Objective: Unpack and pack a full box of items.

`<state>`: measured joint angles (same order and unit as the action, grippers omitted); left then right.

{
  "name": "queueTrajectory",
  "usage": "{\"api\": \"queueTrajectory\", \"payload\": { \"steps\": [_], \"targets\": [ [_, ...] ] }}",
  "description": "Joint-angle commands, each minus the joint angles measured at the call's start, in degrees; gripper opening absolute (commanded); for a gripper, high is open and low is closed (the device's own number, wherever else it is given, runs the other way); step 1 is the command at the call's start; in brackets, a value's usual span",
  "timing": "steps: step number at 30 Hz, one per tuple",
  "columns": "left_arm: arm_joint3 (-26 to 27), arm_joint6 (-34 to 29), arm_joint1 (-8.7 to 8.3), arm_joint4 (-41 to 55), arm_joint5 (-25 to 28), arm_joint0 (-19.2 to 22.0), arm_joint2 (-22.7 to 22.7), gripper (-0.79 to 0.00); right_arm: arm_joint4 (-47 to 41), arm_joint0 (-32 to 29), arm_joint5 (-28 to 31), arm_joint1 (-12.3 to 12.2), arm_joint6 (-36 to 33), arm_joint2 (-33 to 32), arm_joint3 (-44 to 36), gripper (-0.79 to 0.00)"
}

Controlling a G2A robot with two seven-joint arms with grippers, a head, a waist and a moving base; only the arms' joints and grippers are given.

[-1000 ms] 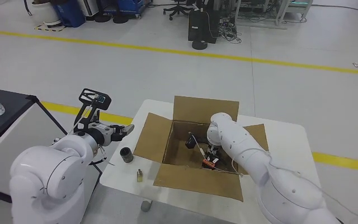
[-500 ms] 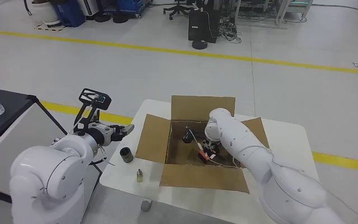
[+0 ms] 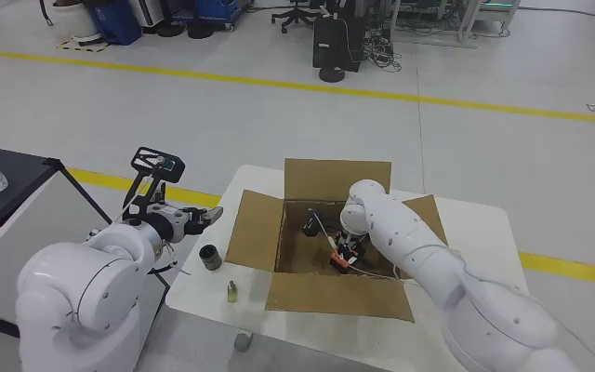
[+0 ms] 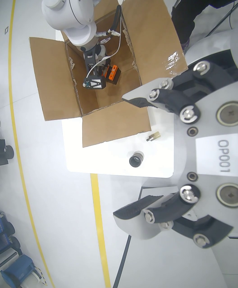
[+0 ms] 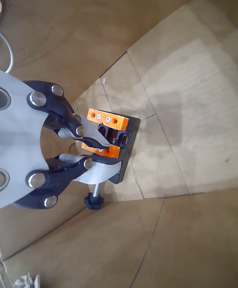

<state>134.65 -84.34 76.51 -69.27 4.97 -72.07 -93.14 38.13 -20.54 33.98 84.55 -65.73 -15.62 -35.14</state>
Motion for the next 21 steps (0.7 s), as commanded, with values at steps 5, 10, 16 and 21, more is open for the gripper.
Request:
{"api": "queueTrajectory", "payload": {
  "steps": [5,10,16,21],
  "targets": [
    [0.0,0.0,0.00,0.0,0.0,0.0,0.0,0.000,-1.1,-1.1,-0.3,-1.8,-1.4,-1.9,-2.6,-0.296],
    [0.0,0.0,0.00,0.0,0.0,0.0,0.0,0.000,-0.4,-1.5,-1.5,-3.5,-1.7,-3.5,-5.9,-0.376],
    [0.0,0.0,0.00,0.0,0.0,0.0,0.0,0.000,0.3,-3.0,-4.1,-5.8,-3.4,-5.7,-9.7,-0.403],
    [0.0,0.0,0.00,0.0,0.0,0.0,0.0,0.000,0.0,-4.4,-4.9,-6.6,-4.2,-6.7,-10.7,-0.425]
  ]
}}
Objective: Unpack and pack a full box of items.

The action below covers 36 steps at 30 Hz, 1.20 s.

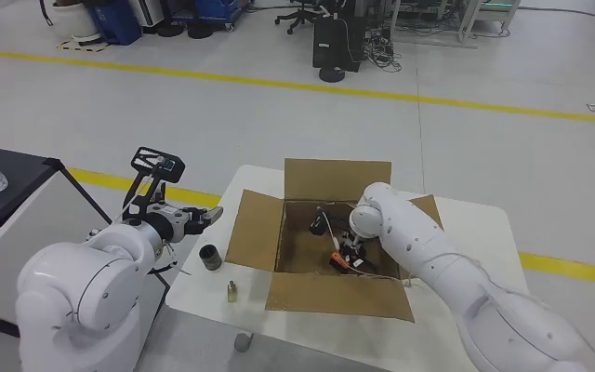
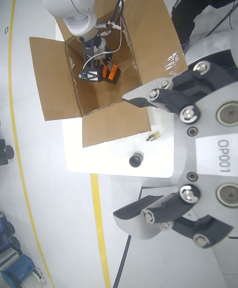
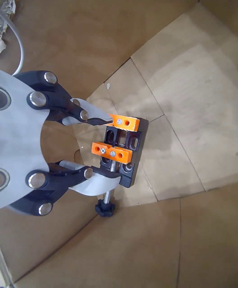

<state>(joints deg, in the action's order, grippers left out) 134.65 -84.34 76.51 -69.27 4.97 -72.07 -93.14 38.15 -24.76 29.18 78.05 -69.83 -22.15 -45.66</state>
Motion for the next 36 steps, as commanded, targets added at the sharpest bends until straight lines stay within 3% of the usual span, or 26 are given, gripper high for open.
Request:
{"api": "queueTrajectory", "payload": {
  "steps": [1,19,31,36],
  "targets": [
    [0.0,0.0,0.00,0.0,0.0,0.0,0.0,0.000,-0.1,-0.4,-0.1,-0.2,-0.2,-0.4,-0.2,-0.428],
    [0.0,0.0,0.00,0.0,0.0,0.0,0.0,0.000,1.5,-0.8,-1.3,-1.4,0.8,-3.4,-0.1,-0.437],
    [0.0,0.0,0.00,0.0,0.0,0.0,0.0,0.000,0.8,-0.9,0.7,0.1,1.4,-2.9,3.5,-0.449],
    [0.0,0.0,0.00,0.0,0.0,0.0,0.0,0.000,0.6,-0.6,1.6,0.9,1.7,-2.6,5.5,-0.496]
  ]
}}
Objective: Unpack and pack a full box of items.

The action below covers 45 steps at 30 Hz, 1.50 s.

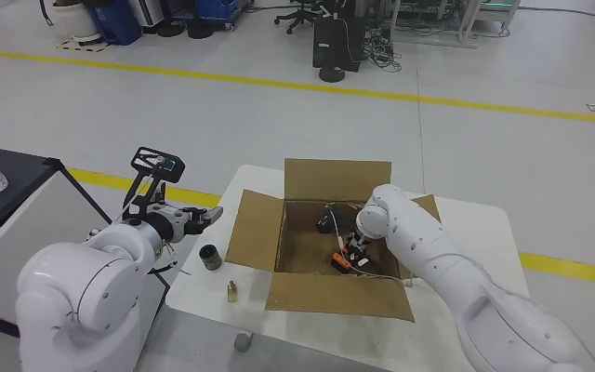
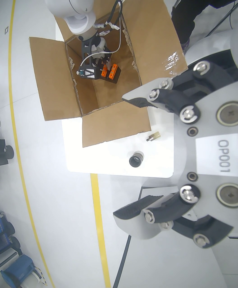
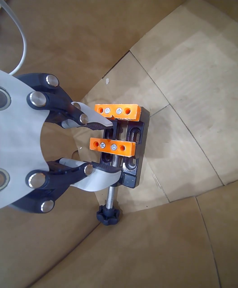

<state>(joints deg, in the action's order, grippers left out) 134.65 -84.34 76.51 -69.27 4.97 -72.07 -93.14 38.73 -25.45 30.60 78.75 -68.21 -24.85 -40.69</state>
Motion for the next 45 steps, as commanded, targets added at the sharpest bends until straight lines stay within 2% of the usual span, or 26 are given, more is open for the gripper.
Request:
{"api": "queueTrajectory", "payload": {
  "steps": [1,12,13,16,26,32,39,45],
  "targets": [
    [0.0,0.0,0.00,0.0,0.0,0.0,0.0,0.000,-0.1,0.1,0.3,0.4,0.2,0.2,0.9,-0.499],
    [0.0,0.0,0.00,0.0,0.0,0.0,0.0,0.000,-0.5,0.8,2.2,2.4,1.3,0.9,5.5,-0.520],
    [0.0,0.0,0.00,0.0,0.0,0.0,0.0,0.000,-0.5,0.9,2.3,2.6,1.4,0.9,5.9,-0.563],
    [0.0,0.0,0.00,0.0,0.0,0.0,0.0,0.000,-0.4,1.1,2.3,3.1,1.7,1.1,7.0,-0.785],
    [0.0,0.0,0.00,0.0,0.0,0.0,0.0,0.000,-0.1,1.9,2.7,4.7,2.4,1.5,9.5,-0.785],
    [0.0,0.0,0.00,0.0,0.0,0.0,0.0,0.000,0.8,2.5,2.9,4.8,2.9,1.1,8.4,-0.785],
    [0.0,0.0,0.00,0.0,0.0,0.0,0.0,0.000,1.7,2.2,2.0,3.4,1.6,-0.2,3.2,-0.785],
    [0.0,0.0,0.00,0.0,0.0,0.0,0.0,0.000,2.9,0.1,-0.6,0.8,-1.6,-2.6,-6.1,-0.785]
  ]
}}
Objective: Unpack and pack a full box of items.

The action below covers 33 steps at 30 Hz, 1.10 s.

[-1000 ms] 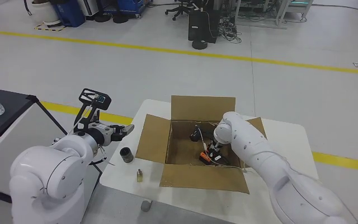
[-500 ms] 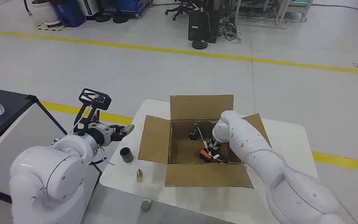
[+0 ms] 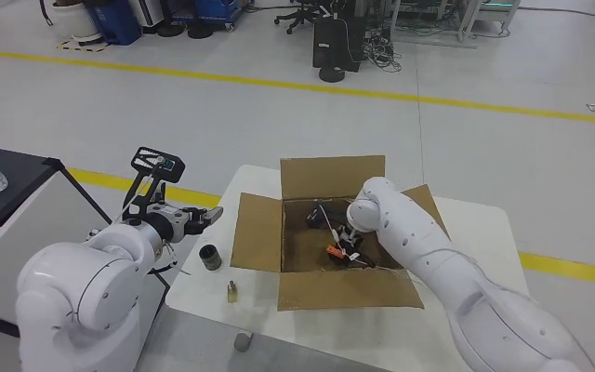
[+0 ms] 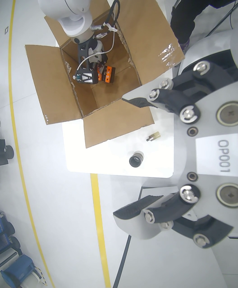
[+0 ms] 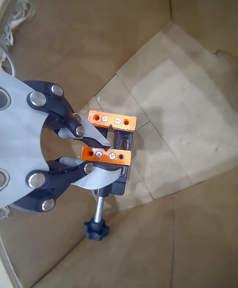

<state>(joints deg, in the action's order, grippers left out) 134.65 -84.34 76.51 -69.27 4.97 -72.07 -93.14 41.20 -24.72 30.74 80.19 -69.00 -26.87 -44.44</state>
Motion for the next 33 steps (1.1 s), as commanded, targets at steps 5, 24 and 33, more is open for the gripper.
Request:
{"api": "queueTrajectory", "payload": {
  "steps": [5,24,33],
  "targets": [
    [0.0,0.0,0.00,0.0,0.0,0.0,0.0,0.000,2.5,-4.0,-4.5,-3.7,-4.1,-3.7,-12.1,-0.785],
    [0.0,0.0,0.00,0.0,0.0,0.0,0.0,0.000,9.8,-16.6,-9.4,-12.1,-9.7,-16.7,-34.4,-0.785],
    [0.0,0.0,0.00,0.0,0.0,0.0,0.0,0.000,10.0,-15.3,-9.0,-12.4,-10.0,-18.4,-32.8,-0.785]
  ]
}}
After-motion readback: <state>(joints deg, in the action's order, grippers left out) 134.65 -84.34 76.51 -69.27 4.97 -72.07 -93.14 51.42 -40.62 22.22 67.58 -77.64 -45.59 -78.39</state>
